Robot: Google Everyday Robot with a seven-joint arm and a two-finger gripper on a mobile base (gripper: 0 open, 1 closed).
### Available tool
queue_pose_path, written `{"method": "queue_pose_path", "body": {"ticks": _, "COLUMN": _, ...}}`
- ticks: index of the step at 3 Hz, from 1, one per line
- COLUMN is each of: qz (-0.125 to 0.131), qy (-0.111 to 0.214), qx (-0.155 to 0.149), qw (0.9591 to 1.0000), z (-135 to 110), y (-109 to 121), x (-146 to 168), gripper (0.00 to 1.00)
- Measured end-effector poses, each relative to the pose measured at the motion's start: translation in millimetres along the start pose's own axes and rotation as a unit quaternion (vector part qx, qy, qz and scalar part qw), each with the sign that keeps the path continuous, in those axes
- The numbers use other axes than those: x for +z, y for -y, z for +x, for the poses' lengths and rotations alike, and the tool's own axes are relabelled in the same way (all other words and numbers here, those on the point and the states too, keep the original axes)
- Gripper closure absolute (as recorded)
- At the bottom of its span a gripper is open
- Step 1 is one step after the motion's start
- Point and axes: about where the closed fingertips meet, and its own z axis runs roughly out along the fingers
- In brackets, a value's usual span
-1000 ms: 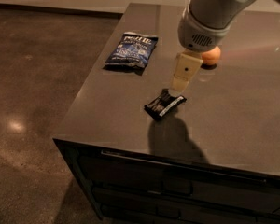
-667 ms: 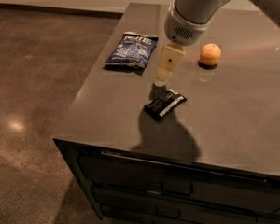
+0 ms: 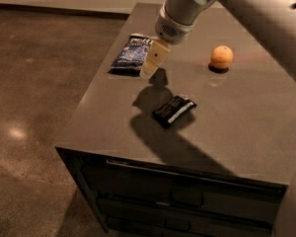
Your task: Move blue chip bag near rxbar chocolate
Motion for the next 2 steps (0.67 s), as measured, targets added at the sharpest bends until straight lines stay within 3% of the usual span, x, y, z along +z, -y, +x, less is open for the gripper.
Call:
{"method": "queue_pose_path", "body": {"ticks": 1, "qz": -0.002, "qy": 0.008, "qx": 0.037, "qw": 0.9993, "z": -12.2, "y": -3.4, "x": 22.3, "gripper": 0.0}}
{"method": "queue_pose_path", "body": {"ticks": 2, "qz": 0.012, "qy": 0.002, "qx": 0.078, "qw": 0.9969, "z": -14.5, "y": 3.1, "x": 46.9, "gripper": 0.0}}
